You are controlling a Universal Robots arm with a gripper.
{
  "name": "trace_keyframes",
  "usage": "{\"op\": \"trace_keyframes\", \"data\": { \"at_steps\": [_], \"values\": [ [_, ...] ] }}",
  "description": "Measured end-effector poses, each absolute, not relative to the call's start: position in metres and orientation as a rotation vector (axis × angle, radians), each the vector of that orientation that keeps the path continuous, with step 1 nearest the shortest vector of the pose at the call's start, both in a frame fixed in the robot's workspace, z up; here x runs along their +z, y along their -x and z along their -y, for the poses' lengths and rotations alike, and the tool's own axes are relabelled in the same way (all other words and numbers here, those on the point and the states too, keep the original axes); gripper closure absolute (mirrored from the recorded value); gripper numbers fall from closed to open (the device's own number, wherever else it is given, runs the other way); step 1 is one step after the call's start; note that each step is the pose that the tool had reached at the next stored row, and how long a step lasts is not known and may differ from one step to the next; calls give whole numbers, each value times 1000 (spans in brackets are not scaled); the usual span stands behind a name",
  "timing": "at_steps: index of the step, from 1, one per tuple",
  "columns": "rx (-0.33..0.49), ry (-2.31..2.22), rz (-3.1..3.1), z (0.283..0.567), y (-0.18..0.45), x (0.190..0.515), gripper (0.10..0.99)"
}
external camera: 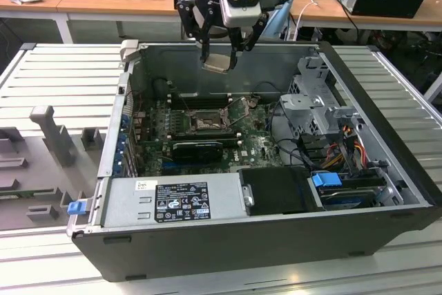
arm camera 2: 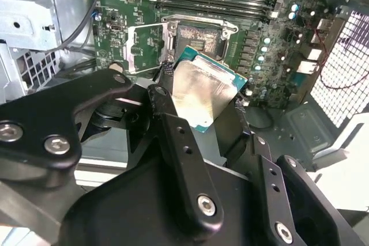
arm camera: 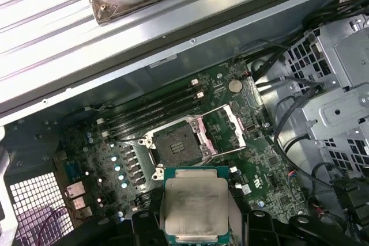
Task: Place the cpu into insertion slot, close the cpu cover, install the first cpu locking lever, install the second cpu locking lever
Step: 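Place the cpu into insertion slot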
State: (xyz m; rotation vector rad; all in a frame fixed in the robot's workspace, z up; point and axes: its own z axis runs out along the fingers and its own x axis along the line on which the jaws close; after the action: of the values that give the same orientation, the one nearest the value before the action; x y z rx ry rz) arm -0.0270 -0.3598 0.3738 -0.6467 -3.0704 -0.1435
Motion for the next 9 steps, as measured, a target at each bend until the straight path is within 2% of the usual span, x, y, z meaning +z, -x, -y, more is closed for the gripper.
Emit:
{"op": "trace_keyframes", "data": {
  "at_steps": [9],
  "values": [
    [-144,745,3051,360,27,373,557]
  ]
}}
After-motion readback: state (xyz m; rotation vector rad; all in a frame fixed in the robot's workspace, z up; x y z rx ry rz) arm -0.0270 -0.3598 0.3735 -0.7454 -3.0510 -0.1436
